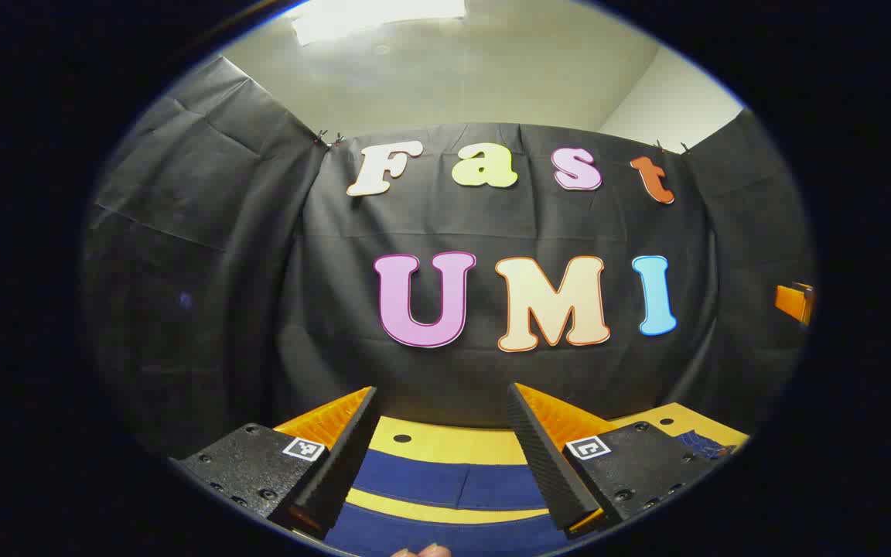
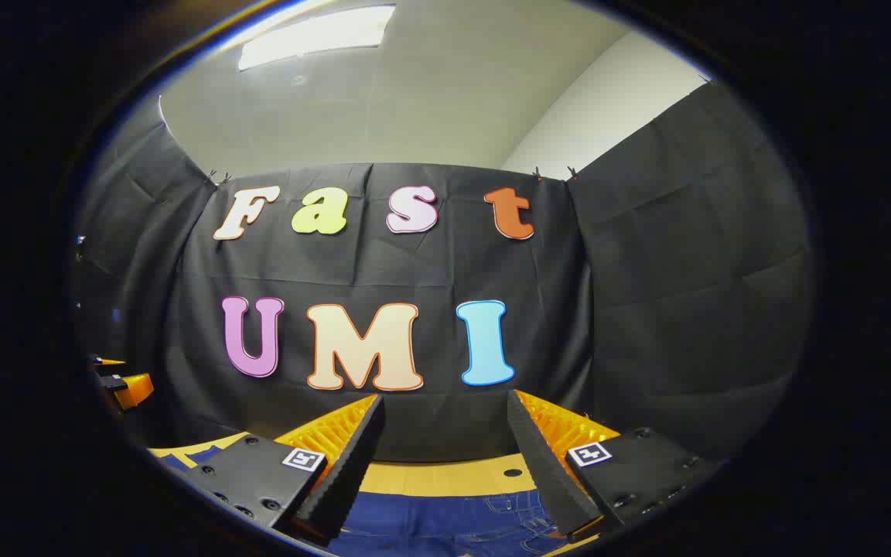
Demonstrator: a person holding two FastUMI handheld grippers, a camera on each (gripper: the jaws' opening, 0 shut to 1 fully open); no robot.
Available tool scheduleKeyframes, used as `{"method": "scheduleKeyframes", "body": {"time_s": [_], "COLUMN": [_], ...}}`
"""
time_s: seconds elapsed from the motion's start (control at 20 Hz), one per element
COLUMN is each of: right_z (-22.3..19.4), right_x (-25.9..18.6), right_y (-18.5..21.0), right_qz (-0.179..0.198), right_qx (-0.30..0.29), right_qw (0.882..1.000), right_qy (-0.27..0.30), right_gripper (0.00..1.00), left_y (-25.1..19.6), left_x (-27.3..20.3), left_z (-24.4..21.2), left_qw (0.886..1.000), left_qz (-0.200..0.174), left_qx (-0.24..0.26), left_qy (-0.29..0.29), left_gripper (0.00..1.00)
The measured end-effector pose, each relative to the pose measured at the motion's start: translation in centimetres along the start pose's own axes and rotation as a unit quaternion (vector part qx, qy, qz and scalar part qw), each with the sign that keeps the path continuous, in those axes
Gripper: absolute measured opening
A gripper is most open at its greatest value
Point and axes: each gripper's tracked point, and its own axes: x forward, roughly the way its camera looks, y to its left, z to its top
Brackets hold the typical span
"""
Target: Grasp the waist and the cuffs of the jeans and fold them to make the two legs overlap; first hold the waist and fold one-third of the jeans toward the cuffs, then hold the cuffs and fold the remaining one-third in the same direction to finish folding.
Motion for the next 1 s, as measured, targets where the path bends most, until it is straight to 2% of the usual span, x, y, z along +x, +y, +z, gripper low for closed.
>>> {"method": "scheduleKeyframes", "body": {"time_s": [0.65, 0.85, 1.0], "right_z": [-0.5, -1.1, -2.3], "right_x": [0.5, 0.4, 0.0], "right_y": [1.2, 1.7, 2.4], "right_qz": [0.014, 0.017, 0.02], "right_qx": [0.004, 0.008, 0.005], "right_qw": [1.0, 1.0, 1.0], "right_qy": [0.008, 0.012, 0.021], "right_gripper": [0.98, 0.98, 0.99], "left_y": [1.3, 2.1, 2.6], "left_x": [-0.5, -1.0, -2.1], "left_z": [-0.9, -2.0, -4.6], "left_qw": [1.0, 0.999, 0.997], "left_qz": [0.006, 0.0, -0.02], "left_qx": [0.013, 0.029, 0.053], "left_qy": [0.011, 0.02, 0.052], "left_gripper": [0.97, 0.97, 0.96]}}
